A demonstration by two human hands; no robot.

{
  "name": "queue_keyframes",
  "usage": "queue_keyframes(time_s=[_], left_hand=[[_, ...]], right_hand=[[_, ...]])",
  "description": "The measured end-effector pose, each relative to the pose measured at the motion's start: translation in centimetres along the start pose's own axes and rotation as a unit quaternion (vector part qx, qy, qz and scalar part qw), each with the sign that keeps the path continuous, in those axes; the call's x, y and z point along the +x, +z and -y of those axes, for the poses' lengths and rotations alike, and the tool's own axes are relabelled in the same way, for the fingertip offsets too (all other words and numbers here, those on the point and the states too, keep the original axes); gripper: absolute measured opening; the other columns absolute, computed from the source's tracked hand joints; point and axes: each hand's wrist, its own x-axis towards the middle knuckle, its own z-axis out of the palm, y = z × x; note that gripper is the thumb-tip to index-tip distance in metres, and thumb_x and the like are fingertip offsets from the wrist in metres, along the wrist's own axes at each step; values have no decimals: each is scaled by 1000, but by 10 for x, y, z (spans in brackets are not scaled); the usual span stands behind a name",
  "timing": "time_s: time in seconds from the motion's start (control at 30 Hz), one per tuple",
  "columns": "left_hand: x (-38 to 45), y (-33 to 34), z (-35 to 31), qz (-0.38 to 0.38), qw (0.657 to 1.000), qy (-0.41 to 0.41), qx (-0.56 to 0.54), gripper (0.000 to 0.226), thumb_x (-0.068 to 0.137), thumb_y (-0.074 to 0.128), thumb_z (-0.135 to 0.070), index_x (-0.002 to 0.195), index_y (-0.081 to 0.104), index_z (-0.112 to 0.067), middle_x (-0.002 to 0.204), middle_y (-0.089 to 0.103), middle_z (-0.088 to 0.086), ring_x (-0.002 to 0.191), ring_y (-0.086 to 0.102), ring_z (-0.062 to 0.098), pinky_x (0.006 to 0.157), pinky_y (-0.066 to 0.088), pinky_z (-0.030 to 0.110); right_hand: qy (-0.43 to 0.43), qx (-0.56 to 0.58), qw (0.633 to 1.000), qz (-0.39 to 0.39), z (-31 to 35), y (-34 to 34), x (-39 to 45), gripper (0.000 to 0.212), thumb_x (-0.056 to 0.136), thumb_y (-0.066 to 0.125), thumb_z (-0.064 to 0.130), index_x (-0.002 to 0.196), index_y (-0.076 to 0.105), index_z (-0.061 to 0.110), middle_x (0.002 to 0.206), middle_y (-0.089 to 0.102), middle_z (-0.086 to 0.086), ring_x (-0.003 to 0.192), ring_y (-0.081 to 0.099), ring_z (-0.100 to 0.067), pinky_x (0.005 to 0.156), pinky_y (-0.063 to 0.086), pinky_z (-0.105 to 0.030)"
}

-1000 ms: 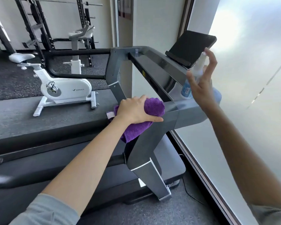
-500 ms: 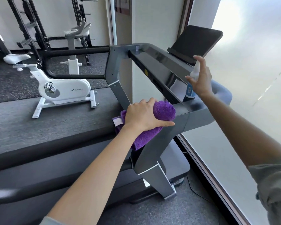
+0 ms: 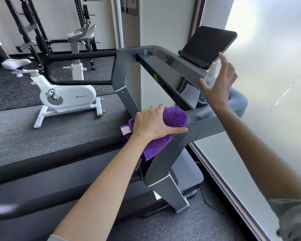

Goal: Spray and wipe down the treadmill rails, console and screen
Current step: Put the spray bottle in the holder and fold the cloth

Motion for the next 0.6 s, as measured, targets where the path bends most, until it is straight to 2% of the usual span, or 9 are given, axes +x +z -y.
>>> queue_keyframes(time_s=[0.07, 0.1, 0.17, 0.27, 0.33, 0.4, 0.47, 0.5, 0.6], left_hand=[[-3, -2, 0, -11, 999, -12, -39, 100, 52, 38, -99, 126, 49, -33, 112, 63, -1, 104, 62, 26, 85, 44, 40], [-5, -3, -1, -25, 997, -18, -67, 97, 54, 39, -98, 126, 49, -34, 113, 63, -2, 105, 62, 25, 83, 43, 39], [-12, -8, -2, -70, 986, -32, -146, 90, 57, 46, -93, 126, 48, -36, 115, 62, -4, 107, 60, 23, 81, 41, 35], [-20, -19, -1, -101, 946, -65, -300, 96, 56, 61, -82, 137, 40, -35, 130, 54, -1, 121, 52, 23, 94, 40, 36], [-24, -31, 1, -110, 911, -95, -386, 106, 51, 60, -79, 144, 31, -36, 140, 45, -1, 132, 40, 21, 108, 33, 39], [-27, -43, -1, -111, 889, -100, -433, 107, 54, 63, -74, 147, 19, -44, 143, 37, -1, 135, 31, 19, 112, 25, 39], [-31, -55, -7, -82, 880, -78, -462, 102, 60, 69, -66, 144, 14, -54, 135, 31, 0, 130, 25, 14, 107, 22, 31], [-34, -61, -11, -60, 880, -62, -467, 97, 60, 71, -64, 141, 17, -59, 129, 28, 0, 127, 23, 12, 103, 20, 25], [-44, -78, -9, -7, 888, -3, -460, 71, 57, 66, -69, 124, 44, -60, 125, 24, -3, 122, 19, 9, 95, 19, 13]], right_hand=[[-26, 62, 998, -8, 23, -11, -21, 44, 91, 62, 12, 134, 52, 10, 127, 57, -12, 119, 52, -26, 104, 28, -9], [-12, 116, 993, 16, 35, -17, -36, 29, 94, 61, 15, 123, 60, 11, 114, 65, -10, 108, 60, -22, 101, 43, -22], [41, 200, 973, 112, 57, -28, -66, 18, 96, 60, 25, 110, 66, 15, 100, 70, -4, 93, 66, -16, 87, 54, -37], [80, 266, 918, 283, 78, -37, -103, 39, 90, 63, 37, 124, 58, 19, 111, 67, -1, 99, 66, -9, 88, 54, -32], [98, 319, 870, 361, 88, -39, -119, 51, 83, 69, 33, 130, 49, 24, 120, 65, 2, 105, 66, -9, 92, 53, -31], [85, 318, 855, 401, 96, -36, -129, 68, 81, 77, 23, 137, 39, 28, 125, 62, 8, 111, 64, -8, 97, 51, -31], [62, 284, 879, 379, 105, -32, -138, 83, 84, 78, 12, 148, 27, 25, 130, 59, 12, 122, 58, -9, 104, 48, -33], [65, 284, 894, 342, 109, -31, -141, 82, 87, 74, 7, 150, 25, 21, 131, 58, 8, 124, 56, -12, 107, 46, -36], [112, 333, 907, 231, 114, -44, -148, 60, 88, 61, -10, 137, 44, 19, 121, 64, -2, 112, 61, -16, 101, 50, -40]])
